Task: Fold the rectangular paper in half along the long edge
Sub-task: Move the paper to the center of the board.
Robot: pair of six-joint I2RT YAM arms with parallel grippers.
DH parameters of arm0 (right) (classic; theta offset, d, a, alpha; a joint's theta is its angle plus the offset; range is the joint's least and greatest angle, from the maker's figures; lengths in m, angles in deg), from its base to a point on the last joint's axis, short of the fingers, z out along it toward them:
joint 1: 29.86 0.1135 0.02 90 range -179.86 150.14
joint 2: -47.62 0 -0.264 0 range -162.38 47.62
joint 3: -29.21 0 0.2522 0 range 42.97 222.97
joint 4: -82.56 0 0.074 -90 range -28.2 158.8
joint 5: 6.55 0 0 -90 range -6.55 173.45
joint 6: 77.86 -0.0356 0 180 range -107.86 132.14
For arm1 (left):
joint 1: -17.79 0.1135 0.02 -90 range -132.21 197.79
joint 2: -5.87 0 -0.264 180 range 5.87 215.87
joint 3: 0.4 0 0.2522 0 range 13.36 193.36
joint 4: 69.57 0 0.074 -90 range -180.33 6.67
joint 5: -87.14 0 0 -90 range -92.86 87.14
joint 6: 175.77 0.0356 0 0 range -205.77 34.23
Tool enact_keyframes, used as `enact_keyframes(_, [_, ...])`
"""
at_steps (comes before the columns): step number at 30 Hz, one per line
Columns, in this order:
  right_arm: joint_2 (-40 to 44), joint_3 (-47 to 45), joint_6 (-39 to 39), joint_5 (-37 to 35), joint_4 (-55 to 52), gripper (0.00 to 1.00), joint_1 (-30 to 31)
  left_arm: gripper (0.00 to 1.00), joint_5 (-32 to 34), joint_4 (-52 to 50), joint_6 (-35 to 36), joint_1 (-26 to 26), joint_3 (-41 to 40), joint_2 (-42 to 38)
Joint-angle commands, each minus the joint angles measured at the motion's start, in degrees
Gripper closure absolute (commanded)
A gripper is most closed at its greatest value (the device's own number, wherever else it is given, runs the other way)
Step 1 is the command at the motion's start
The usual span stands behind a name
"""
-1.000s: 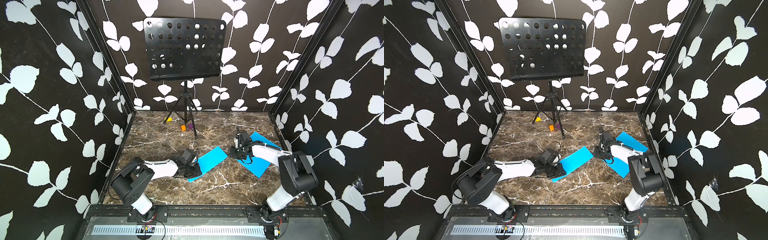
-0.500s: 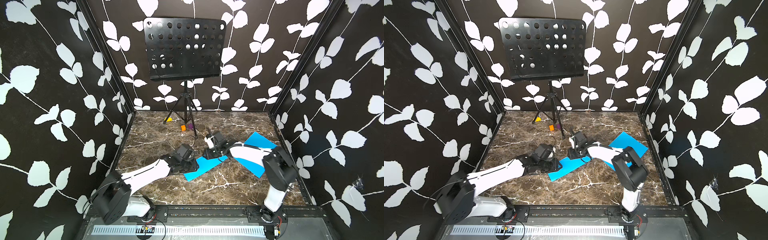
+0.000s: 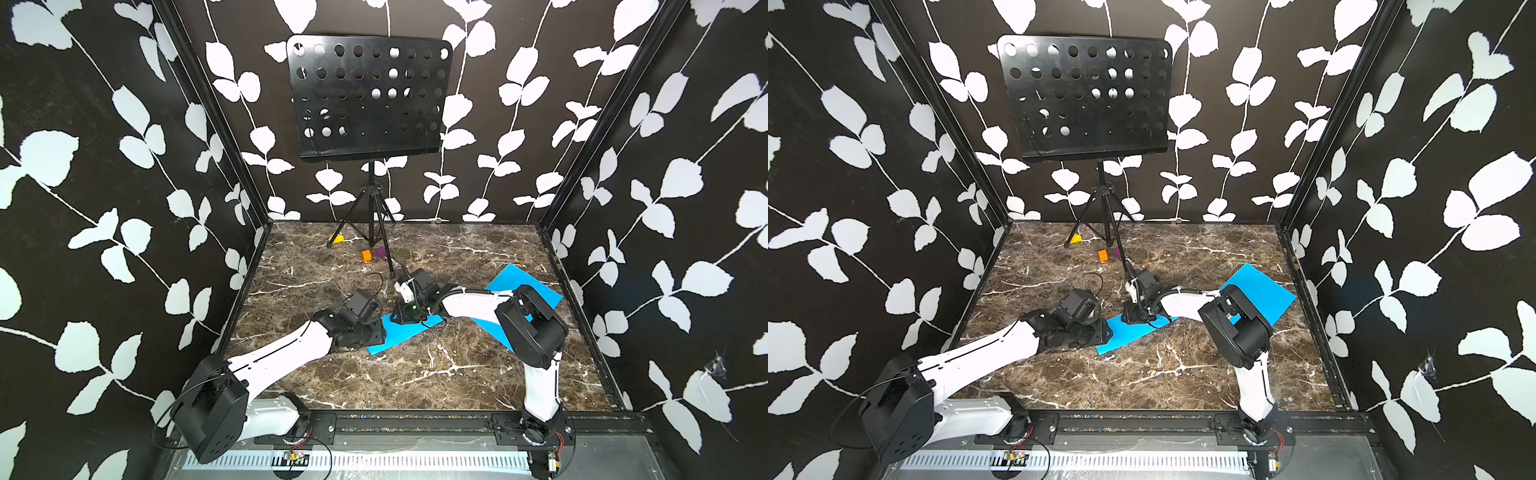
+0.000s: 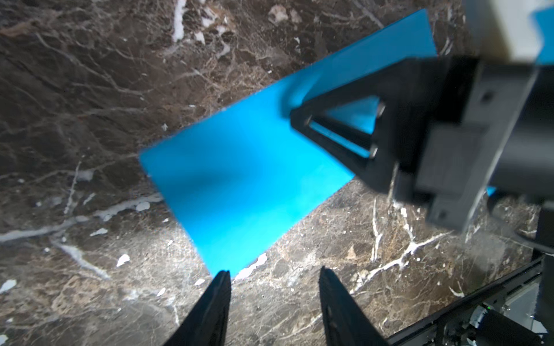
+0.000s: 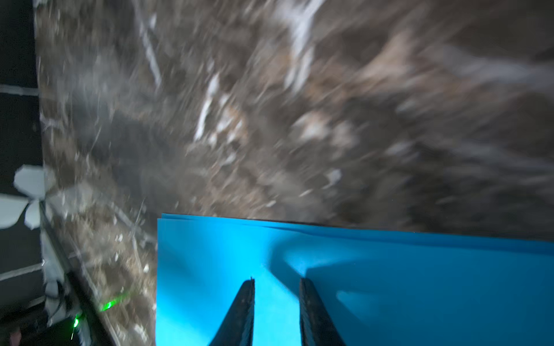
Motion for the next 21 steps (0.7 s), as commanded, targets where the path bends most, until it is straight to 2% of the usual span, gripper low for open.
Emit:
enact_keyframes(1, [-0.3,-3.0,-5.2,-12.1,-0.4,0.74,-4.4,0.47,-0.1,0.6,0.8,0.2,-0.4,0.6])
enact_keyframes(6, [6.3,-8.4,-9.0,-17.6,0.7,0.73,-6.0,0.44,-0.2,0.8,1.0,0.2,0.1,1.5])
enact_keyframes(10, [11.7,-14.5,-14.7,-17.3,3.7,0.73,-5.1,0.42,-0.9,2.7,1.0,0.3,0.4,3.2])
enact_keyframes(12, [13.1,-15.7,-15.0,-15.5,4.4,0.73,-4.8,0.42,-1.9,3.6,1.0,0.3,1.0,4.5])
enact_keyframes(16, [17.8,-15.6,-10.2,-13.3,5.5,0.65,-4.6,0.41,-3.6,4.3,1.4,0.3,2.7,7.0])
enact_keyframes(18, [20.9,-14.7,-5.1,-16.3,2.2,0.59,-4.6,0.41,-4.2,5.1,1.4,0.3,3.1,7.5])
enact_keyframes(21, [21.4,-10.8,5.5,-22.7,-9.1,0.45,-5.4,0.40,-4.8,6.6,1.1,0.3,3.0,7.6])
